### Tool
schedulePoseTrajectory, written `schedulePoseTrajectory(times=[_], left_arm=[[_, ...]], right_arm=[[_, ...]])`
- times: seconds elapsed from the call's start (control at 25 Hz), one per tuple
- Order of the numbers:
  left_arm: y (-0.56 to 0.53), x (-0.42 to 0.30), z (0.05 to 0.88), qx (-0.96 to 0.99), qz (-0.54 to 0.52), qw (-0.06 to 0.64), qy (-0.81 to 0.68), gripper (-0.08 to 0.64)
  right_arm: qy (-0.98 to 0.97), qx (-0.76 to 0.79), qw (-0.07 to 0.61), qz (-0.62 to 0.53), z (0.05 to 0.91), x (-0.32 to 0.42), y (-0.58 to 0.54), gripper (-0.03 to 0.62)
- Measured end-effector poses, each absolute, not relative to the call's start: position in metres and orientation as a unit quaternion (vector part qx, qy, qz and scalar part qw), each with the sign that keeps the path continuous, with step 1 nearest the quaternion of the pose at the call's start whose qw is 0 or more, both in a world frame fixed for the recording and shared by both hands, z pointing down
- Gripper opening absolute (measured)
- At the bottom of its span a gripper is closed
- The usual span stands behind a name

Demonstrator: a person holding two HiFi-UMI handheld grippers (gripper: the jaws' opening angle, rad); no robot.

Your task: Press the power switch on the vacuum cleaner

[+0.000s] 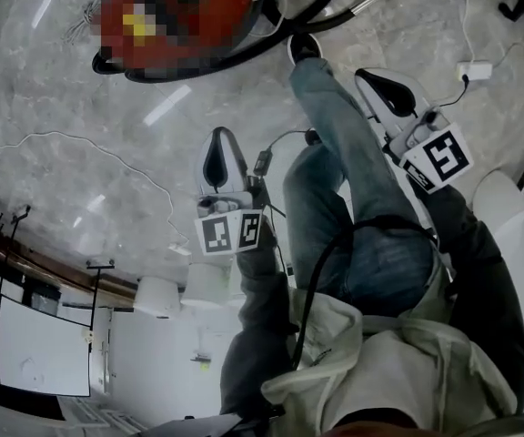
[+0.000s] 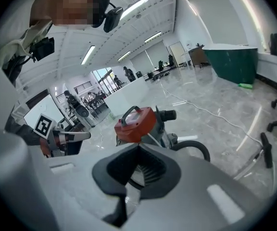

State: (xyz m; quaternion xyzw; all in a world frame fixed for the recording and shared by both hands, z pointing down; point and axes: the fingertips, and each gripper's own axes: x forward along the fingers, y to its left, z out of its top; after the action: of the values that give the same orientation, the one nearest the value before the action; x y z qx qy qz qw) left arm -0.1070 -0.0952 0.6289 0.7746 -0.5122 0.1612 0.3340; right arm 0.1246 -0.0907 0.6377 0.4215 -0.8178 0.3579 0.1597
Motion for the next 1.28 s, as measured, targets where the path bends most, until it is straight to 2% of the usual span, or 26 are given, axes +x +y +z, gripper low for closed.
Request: schedulePoseTrajectory(times=[0.4, 0.68, 0.88, 1.08, 1.28], left_arm=[[-0.023, -0.122, 0.637, 0.772, 0.144, 0.333, -0.521, 0.002], [0.076, -0.148, 0.595, 0.778, 0.101, 0.313, -0.535, 0.002], [0.165, -0.159, 0.512, 0.8, 0.105, 0.258, -0.532, 0.002], [0.219, -0.12, 0.421, 0.846, 0.104, 0.192, -0.487, 0.002], [0.254, -0.088, 0.352, 0.859, 0.078, 0.19, -0.468, 0.002]], right_arm=[[-0.824, 0.43, 0.174, 0.325, 0.639, 0.127, -0.039, 0.0], [-0.854, 0.426, 0.157, 0.254, 0.581, 0.091, 0.031, 0.0], [-0.871, 0.431, 0.142, 0.19, 0.488, 0.074, 0.112, 0.0], [-0.882, 0.423, 0.129, 0.16, 0.403, 0.069, 0.169, 0.0], [-0.895, 0.403, 0.118, 0.153, 0.34, 0.066, 0.229, 0.0]])
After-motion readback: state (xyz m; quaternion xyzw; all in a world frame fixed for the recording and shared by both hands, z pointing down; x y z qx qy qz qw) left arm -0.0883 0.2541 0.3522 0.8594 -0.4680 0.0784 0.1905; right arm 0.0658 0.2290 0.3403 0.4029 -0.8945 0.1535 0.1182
